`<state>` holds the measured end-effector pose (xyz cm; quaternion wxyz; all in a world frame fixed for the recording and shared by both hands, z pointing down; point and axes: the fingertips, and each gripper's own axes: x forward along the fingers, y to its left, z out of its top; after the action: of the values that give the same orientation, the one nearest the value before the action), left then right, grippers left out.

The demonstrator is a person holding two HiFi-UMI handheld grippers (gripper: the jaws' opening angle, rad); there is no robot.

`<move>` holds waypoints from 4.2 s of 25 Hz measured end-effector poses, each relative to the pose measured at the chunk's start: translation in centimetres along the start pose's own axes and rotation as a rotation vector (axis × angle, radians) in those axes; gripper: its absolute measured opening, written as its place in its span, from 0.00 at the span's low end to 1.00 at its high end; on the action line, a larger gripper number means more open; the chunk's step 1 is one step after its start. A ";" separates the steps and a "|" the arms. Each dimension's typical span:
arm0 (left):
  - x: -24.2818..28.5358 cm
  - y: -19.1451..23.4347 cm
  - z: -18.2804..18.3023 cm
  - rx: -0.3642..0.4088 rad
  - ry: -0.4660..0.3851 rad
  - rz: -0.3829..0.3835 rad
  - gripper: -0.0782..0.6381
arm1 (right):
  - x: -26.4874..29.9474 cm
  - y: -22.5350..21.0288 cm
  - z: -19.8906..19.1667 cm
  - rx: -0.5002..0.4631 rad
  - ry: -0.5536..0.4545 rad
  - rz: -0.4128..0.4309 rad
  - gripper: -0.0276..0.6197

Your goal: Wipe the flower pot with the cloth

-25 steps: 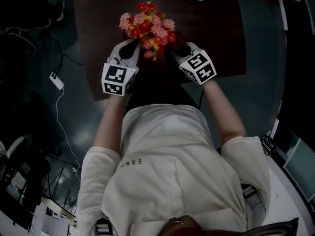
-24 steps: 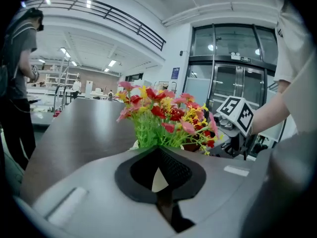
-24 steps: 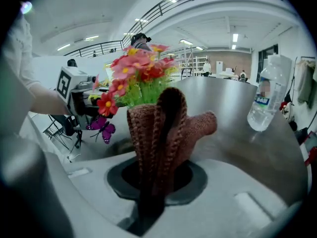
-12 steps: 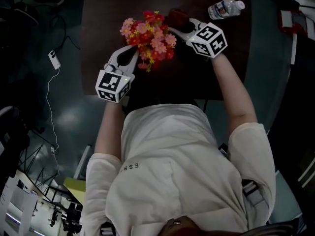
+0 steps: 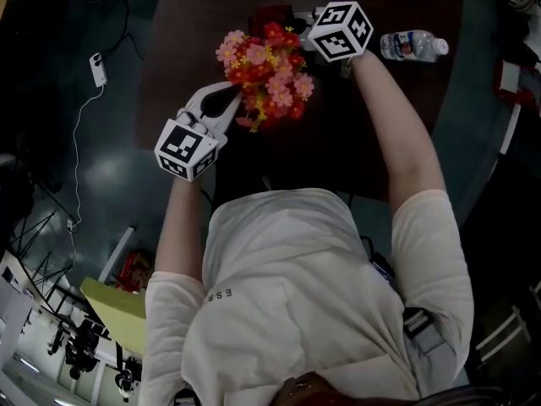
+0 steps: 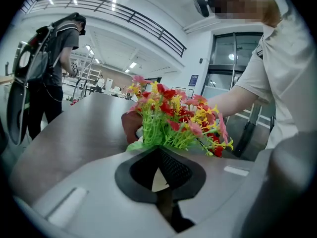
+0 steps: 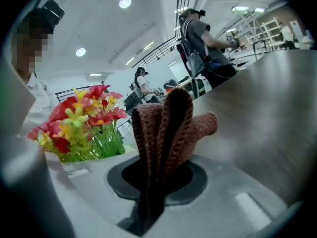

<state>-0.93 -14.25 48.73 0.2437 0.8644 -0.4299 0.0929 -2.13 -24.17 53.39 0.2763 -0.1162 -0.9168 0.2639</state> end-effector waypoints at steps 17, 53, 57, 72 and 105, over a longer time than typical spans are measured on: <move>0.1 1.1 0.4 -0.092 -0.054 0.029 0.13 | -1.8 1.3 -3.3 0.065 0.130 0.072 0.12; -9.6 0.6 8.3 0.220 -0.162 -0.088 0.13 | -10.3 18.3 -5.7 0.317 -0.524 -1.258 0.12; -11.6 1.2 7.0 0.223 -0.148 -0.129 0.13 | -6.1 21.4 -6.1 0.358 -0.543 -1.275 0.12; -15.1 8.1 0.3 0.133 -0.048 -0.137 0.13 | 11.2 15.9 -2.0 0.346 -0.408 -1.072 0.12; -6.1 12.8 3.0 0.173 0.073 -0.513 0.13 | 7.8 8.8 -7.7 1.049 -0.758 -1.300 0.12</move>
<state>-14.95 -18.03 48.24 0.1998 0.9587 -0.1784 0.0957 -3.51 -10.79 57.49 0.0685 0.6571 -0.5937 0.4594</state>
